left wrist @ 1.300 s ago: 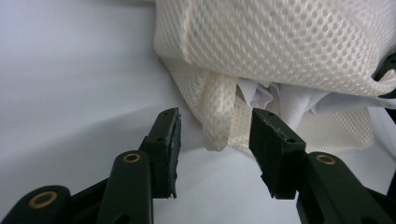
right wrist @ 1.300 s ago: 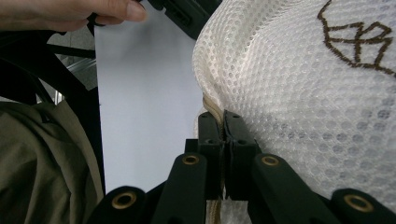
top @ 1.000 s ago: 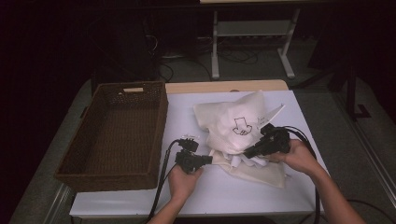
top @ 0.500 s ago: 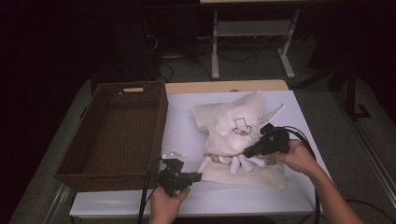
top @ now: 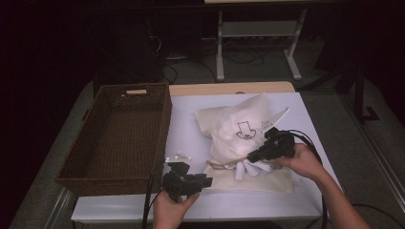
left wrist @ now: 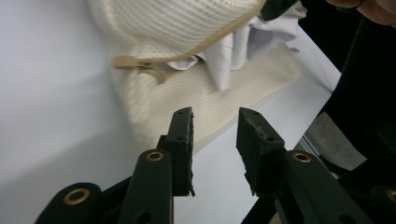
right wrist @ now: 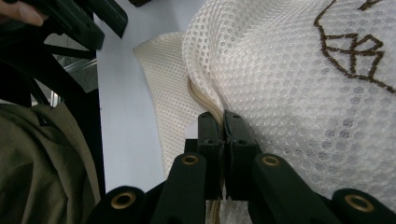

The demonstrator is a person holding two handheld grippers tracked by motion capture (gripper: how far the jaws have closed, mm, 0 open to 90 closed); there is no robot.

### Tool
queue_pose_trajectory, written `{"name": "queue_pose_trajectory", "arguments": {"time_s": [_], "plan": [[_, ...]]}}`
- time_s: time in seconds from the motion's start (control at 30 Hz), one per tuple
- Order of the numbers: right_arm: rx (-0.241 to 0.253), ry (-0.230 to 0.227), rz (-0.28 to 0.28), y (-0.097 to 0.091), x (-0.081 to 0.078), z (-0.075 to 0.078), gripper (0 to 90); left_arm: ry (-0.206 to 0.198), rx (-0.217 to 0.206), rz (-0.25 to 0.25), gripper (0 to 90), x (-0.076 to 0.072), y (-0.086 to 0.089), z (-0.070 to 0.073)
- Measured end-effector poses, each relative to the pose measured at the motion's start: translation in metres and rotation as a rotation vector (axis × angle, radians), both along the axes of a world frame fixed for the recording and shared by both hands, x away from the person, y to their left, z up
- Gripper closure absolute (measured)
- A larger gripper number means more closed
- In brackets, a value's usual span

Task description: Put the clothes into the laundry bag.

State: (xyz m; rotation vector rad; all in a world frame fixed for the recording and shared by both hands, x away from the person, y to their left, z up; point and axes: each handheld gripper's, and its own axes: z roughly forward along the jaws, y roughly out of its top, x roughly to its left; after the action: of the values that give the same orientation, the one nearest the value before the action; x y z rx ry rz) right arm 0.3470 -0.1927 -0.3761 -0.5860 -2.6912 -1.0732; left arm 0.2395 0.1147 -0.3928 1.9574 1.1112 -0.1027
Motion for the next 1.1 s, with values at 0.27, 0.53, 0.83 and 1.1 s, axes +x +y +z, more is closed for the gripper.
{"name": "queue_pose_trajectory", "arguments": {"time_s": [0.27,0.53,0.83,1.1], "plan": [[0.001,-0.009,-0.004,-0.001,-0.001,0.002,86.1,0.074,-0.041,-0.056,59.4,0.020,-0.055,-0.020],[0.001,-0.027,-0.014,-0.004,-0.002,0.004,86.0,0.102,-0.010,0.033,47.7,0.047,-0.092,-0.041],[-0.010,-0.040,-0.011,-0.002,-0.006,0.006,86.4,0.070,-0.125,0.129,84.0,0.069,-0.103,-0.052],[0.015,-0.037,0.000,0.002,-0.006,0.015,86.8,0.036,-0.113,0.145,83.9,0.079,-0.102,-0.048]]}}
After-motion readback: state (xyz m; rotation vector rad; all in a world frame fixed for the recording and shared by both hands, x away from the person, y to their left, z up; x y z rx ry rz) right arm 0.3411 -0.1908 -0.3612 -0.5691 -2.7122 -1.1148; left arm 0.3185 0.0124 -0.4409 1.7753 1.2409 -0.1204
